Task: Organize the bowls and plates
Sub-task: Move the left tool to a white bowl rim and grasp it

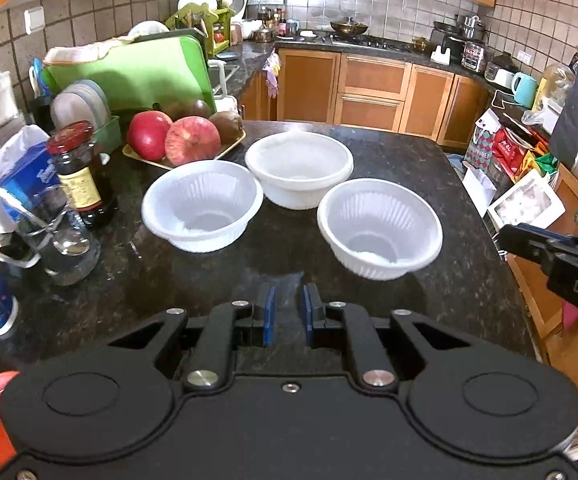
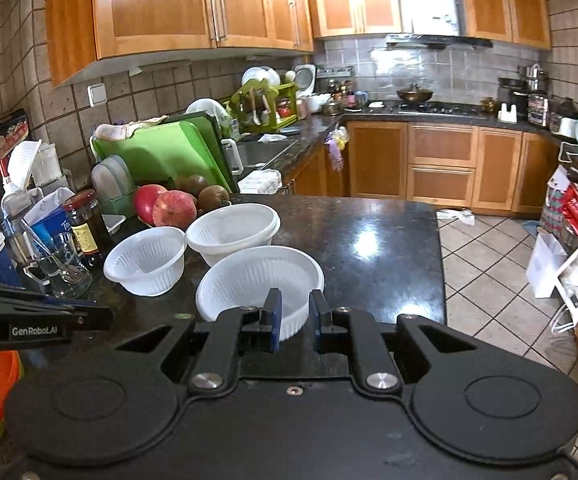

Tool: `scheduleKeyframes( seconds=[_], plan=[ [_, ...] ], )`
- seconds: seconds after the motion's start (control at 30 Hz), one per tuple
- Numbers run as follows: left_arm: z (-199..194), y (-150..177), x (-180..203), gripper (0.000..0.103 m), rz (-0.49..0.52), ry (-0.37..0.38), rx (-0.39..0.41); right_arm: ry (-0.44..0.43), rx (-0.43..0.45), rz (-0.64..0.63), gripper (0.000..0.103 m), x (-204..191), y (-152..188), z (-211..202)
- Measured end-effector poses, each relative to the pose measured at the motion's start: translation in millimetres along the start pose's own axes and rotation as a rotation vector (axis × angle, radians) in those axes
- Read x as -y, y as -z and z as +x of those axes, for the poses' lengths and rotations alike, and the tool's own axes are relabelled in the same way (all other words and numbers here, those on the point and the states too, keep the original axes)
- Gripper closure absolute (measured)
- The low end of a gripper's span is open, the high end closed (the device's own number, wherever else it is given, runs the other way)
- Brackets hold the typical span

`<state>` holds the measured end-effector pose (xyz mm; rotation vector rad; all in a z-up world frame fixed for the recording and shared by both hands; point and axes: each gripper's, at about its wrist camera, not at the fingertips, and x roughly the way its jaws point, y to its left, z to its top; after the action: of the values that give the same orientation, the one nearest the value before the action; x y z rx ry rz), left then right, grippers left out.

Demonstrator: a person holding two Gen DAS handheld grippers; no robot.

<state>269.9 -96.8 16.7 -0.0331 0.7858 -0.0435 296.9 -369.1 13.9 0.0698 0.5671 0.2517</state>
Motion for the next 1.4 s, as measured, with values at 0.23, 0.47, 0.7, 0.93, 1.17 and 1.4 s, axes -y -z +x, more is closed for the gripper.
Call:
scheduleKeyframes(
  seconds=[0.23, 0.47, 0.7, 0.93, 1.17, 1.4],
  plan=[
    [19.6, -18.0, 11.5, 0.084, -0.014, -0.002, 0.002, -0.007, -0.030, -0.004, 0.087, 10.9, -12.8, 35.1],
    [38.5, -28.8, 18.3, 0.084, -0.020, 0.030, 0.016, -0.023, -0.060, -0.009, 0.086, 20.1, -15.4, 64.7],
    [52.5, -32.4, 23.9, 0.083, 0.007, 0.058, 0.021, -0.053, -0.078, 0.011, 0.086, 33.3, -15.0, 85.1],
    [60.2, -34.4, 27.1, 0.083, 0.020, 0.069, 0.009, -0.076, -0.068, 0.007, 0.085, 38.3, -17.1, 97.3],
    [66.5, -34.4, 32.6, 0.082, 0.034, 0.068, -0.006, -0.090, -0.083, 0.010, 0.083, 39.5, -17.1, 105.7],
    [66.9, -35.2, 25.1, 0.082, 0.005, 0.051, 0.001, -0.087, -0.106, 0.011, 0.082, 41.0, -16.6, 116.1]
  ],
)
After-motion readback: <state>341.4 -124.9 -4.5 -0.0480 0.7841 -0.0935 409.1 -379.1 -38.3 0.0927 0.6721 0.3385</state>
